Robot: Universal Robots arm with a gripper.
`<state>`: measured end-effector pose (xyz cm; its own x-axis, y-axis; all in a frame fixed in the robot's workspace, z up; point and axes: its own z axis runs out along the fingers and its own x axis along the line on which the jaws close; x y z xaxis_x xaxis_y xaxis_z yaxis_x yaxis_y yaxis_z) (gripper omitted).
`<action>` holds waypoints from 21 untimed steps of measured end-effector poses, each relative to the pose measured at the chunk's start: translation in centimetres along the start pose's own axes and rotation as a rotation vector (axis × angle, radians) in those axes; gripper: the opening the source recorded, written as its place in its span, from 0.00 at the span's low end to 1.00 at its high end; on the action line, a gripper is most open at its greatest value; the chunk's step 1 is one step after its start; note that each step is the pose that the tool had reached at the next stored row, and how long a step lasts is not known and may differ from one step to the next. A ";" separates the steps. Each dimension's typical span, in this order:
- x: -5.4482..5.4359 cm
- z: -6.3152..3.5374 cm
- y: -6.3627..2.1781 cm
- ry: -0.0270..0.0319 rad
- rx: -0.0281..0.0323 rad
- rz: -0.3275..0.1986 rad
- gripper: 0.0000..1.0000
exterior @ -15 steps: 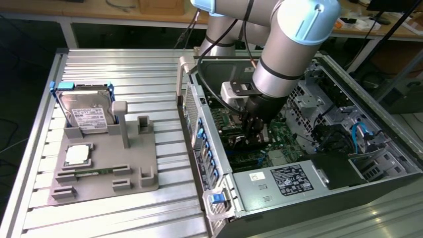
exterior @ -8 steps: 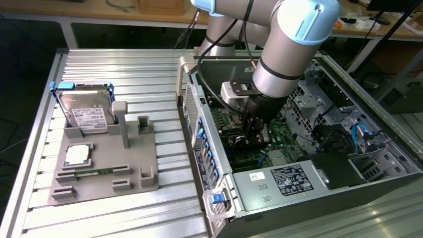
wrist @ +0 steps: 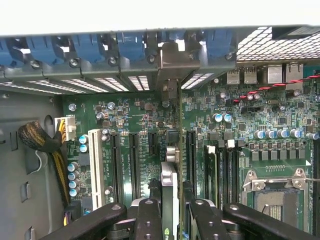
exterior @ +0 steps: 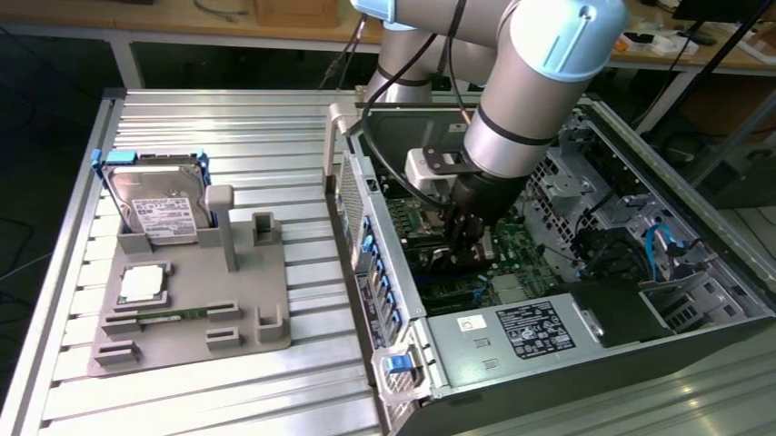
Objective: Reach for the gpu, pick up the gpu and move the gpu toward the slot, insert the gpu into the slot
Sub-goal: 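Insert the gpu into the slot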
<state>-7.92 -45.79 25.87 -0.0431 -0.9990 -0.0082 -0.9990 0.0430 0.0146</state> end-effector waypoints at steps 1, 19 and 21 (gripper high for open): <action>0.0 0.00 0.00 -0.0001 0.0000 0.000 0.27; -0.1 0.15 0.10 -0.0008 -0.0007 0.000 0.27; -0.1 0.20 0.12 -0.0011 -0.0008 0.000 0.27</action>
<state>-8.04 -45.73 25.67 -0.0431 -0.9990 -0.0093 -0.9990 0.0430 0.0153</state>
